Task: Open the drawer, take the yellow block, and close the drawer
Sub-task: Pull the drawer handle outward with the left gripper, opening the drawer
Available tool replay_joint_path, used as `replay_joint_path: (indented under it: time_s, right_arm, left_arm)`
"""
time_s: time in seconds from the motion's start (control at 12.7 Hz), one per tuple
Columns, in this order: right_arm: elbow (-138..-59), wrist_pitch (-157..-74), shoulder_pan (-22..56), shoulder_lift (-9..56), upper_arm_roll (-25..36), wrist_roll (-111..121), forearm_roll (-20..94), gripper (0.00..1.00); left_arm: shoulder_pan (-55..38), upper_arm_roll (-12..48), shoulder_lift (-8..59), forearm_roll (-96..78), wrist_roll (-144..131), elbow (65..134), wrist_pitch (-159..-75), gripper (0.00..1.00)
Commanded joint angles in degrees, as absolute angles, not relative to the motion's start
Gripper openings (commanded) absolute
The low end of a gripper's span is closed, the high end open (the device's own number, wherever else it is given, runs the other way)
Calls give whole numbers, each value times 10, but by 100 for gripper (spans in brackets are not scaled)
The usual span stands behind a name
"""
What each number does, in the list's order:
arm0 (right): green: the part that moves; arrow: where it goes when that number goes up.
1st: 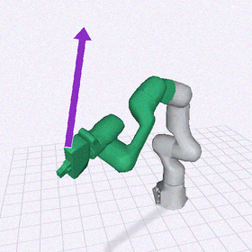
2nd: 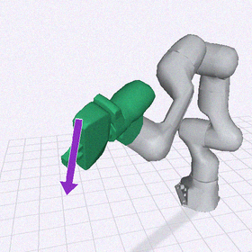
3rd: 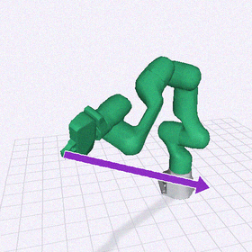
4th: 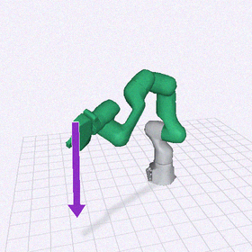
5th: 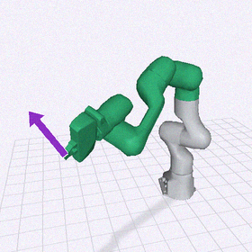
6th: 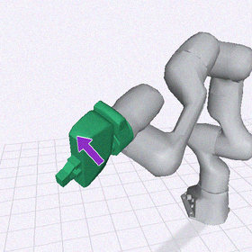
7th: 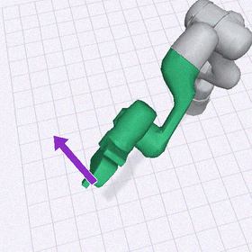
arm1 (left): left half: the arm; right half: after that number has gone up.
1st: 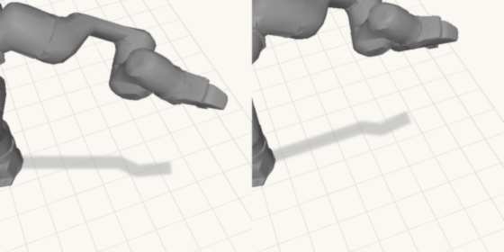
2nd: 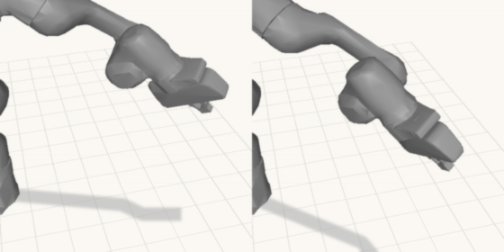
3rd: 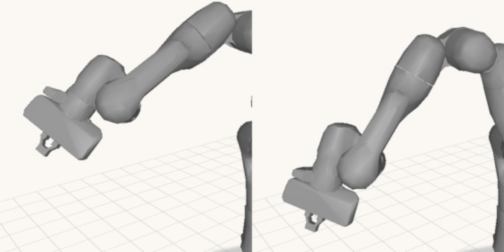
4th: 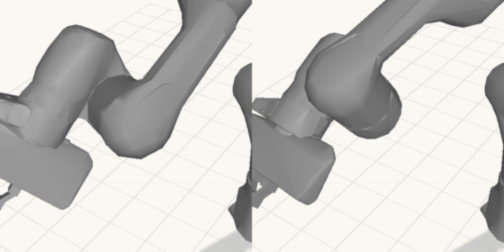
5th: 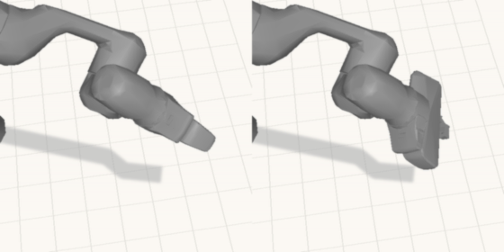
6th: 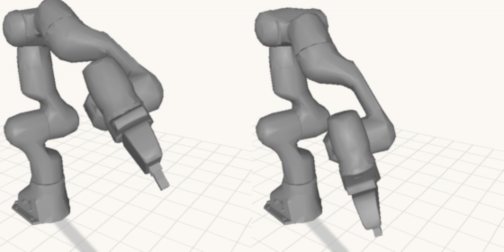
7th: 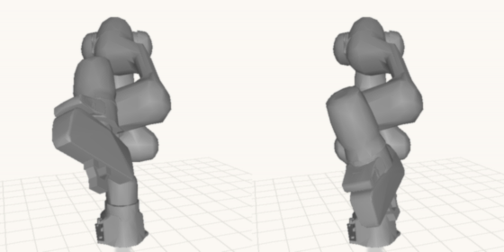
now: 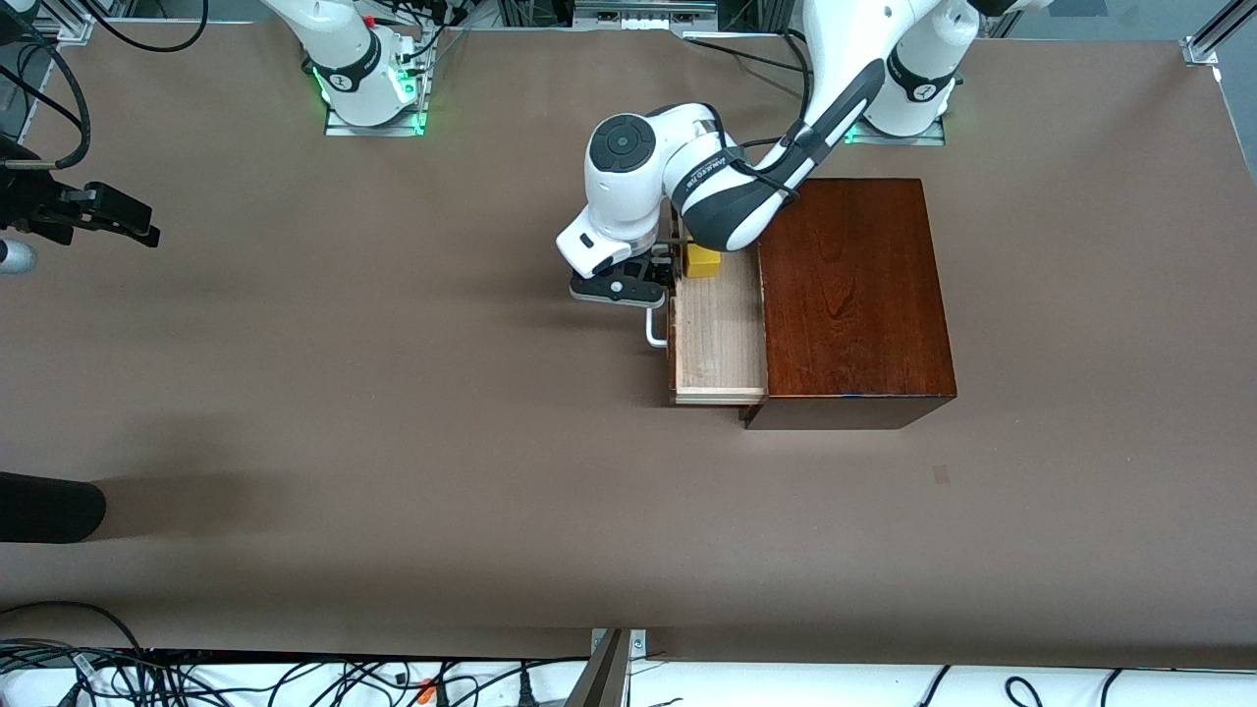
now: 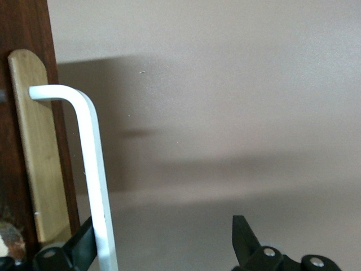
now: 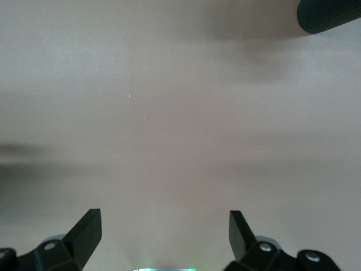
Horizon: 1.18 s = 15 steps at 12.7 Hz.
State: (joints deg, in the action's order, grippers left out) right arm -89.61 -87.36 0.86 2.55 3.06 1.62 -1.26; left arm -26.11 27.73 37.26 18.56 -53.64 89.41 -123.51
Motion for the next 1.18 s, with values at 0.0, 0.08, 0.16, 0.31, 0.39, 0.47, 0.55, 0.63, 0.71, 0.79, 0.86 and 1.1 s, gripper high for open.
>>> replay_joint_path:
  time_s: [0.0,0.08,0.16,0.31,0.39,0.47,0.55,0.63,0.71,0.79,0.86,1.1]
  right_arm:
    - [-904,-878,4,16,27,17,-13,100]
    - [-904,-878,4,16,27,17,-13,100]
    - [-904,-878,4,16,27,17,-13,100]
    - [-904,-878,4,15,27,17,-13,100]
    - [-904,-878,4,15,27,17,-13,100]
    - [-904,-878,4,16,27,17,-13,100]
    - [-904,-878,4,16,27,17,-13,100]
    - [-904,-878,4,16,27,17,-13,100]
    - [-904,-878,4,15,27,17,-13,100]
    - [-904,-878,4,15,27,17,-13,100]
    - [-904,-878,4,15,27,17,-12,100]
    - [-904,-878,4,15,26,16,-11,100]
  left_arm:
    - [-278,280,395,170,-541,856,-1247,100]
    - [-279,280,395,170,-541,853,-1247,100]
    - [-279,280,395,169,-541,851,-1247,100]
    - [-284,280,394,168,-541,850,-1246,100]
    - [-285,280,394,169,-541,844,-1245,100]
    - [-287,280,393,169,-541,840,-1243,100]
    - [-288,280,390,168,-541,840,-1236,100]
    - [-288,282,388,170,-539,838,-1214,100]
    - [-288,283,385,170,-536,833,-1194,100]
    - [-288,286,383,171,-532,824,-1166,100]
    - [-288,287,382,177,-523,821,-1138,100]
    - [-280,287,359,176,-485,792,-1059,100]
